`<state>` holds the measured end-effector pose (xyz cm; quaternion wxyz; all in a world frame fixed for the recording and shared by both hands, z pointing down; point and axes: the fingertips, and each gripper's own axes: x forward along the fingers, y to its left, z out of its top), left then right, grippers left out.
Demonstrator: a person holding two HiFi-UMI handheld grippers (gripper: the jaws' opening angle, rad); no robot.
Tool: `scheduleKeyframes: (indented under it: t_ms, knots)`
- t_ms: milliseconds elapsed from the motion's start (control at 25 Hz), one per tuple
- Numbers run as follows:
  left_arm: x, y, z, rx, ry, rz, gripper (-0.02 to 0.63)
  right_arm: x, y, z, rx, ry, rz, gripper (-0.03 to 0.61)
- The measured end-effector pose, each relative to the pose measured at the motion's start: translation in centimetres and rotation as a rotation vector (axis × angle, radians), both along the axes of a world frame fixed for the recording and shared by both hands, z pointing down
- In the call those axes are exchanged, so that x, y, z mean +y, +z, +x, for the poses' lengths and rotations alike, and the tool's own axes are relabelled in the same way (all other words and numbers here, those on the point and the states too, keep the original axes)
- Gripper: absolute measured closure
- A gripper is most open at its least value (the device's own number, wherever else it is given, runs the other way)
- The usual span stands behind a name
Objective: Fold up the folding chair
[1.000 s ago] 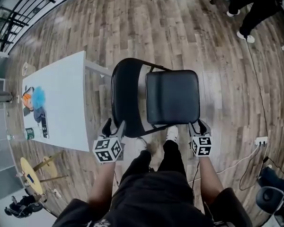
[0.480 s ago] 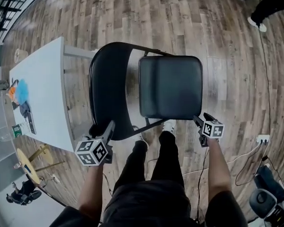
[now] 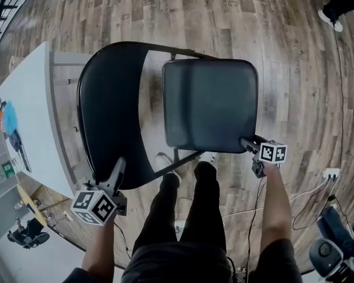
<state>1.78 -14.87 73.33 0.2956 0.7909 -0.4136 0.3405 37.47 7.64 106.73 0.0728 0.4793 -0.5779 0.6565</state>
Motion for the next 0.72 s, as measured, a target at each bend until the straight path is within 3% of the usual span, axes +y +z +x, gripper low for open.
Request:
scheduleKeyframes:
  t_ms: [240,440,720]
  knots:
    - [0.2,0.3,-0.1,0.008,0.005,0.008,0.413,-0.8,0.9,-1.6,-0.21,-0.03,0.041,0.232]
    - [0.1,0.0,0.6,0.048,0.006,-0.035,0.461,-1.3,1.3,-1.7,-0.198,-0.029,0.042,0.227]
    - [-0.3,-2.1,-1.4,0.08,0.01,-0.013,0.479,-2.0,-2.8,-3.6,-0.2,-0.031,0.049,0.229]
